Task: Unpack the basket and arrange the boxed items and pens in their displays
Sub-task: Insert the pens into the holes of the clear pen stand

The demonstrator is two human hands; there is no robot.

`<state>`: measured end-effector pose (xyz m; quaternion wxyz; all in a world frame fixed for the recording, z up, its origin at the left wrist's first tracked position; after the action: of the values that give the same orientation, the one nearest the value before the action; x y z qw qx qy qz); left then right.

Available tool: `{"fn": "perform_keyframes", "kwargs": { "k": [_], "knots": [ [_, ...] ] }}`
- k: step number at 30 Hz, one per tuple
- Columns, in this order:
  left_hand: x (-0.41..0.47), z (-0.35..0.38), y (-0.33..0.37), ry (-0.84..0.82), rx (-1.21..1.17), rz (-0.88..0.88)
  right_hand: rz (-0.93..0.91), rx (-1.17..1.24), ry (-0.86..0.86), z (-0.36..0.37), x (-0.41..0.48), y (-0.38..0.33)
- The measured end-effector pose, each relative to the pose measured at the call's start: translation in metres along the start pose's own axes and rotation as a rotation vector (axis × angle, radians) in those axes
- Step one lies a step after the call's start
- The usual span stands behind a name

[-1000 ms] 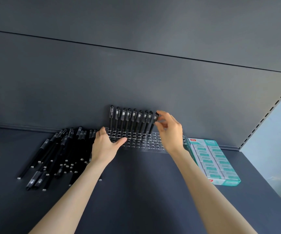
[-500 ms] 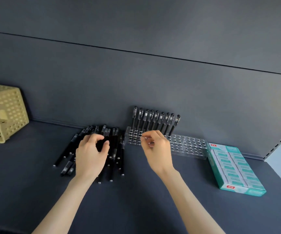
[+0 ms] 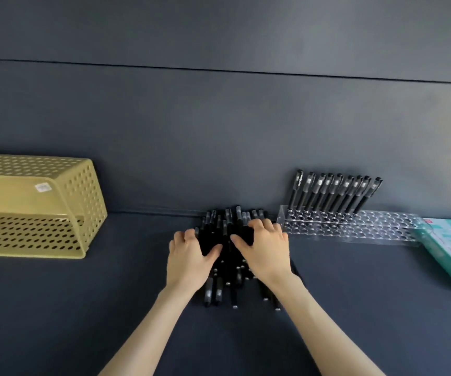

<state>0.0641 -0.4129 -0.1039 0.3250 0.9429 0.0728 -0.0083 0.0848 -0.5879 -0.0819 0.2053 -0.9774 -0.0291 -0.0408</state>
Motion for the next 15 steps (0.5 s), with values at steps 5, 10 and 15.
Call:
{"fn": "perform_keyframes", "kwargs": {
  "k": [5, 10, 15],
  "knots": [
    [0.026, -0.002, -0.011, -0.171, -0.061, 0.026, 0.152, 0.009, 0.021, 0.007, 0.007, -0.003],
    [0.041, -0.005, -0.019, -0.224, -0.129, 0.07, 0.216, 0.129, 0.04, 0.006, 0.011, -0.001],
    [0.041, -0.008, -0.015, -0.176, -0.086, 0.124, 0.225, 0.222, 0.085, 0.006, 0.008, -0.003]
  ]
}}
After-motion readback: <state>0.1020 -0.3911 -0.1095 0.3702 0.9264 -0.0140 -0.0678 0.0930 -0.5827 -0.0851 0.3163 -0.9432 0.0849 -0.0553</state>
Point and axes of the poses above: each hand's wrist, its own x-axis towards the middle knuckle, its own z-axis out of the palm, y = z × x, the point moved 10 cm from there along x, towards the middle knuckle, and after that the axes turned 10 degrees about -y, right-handed, at the moved point
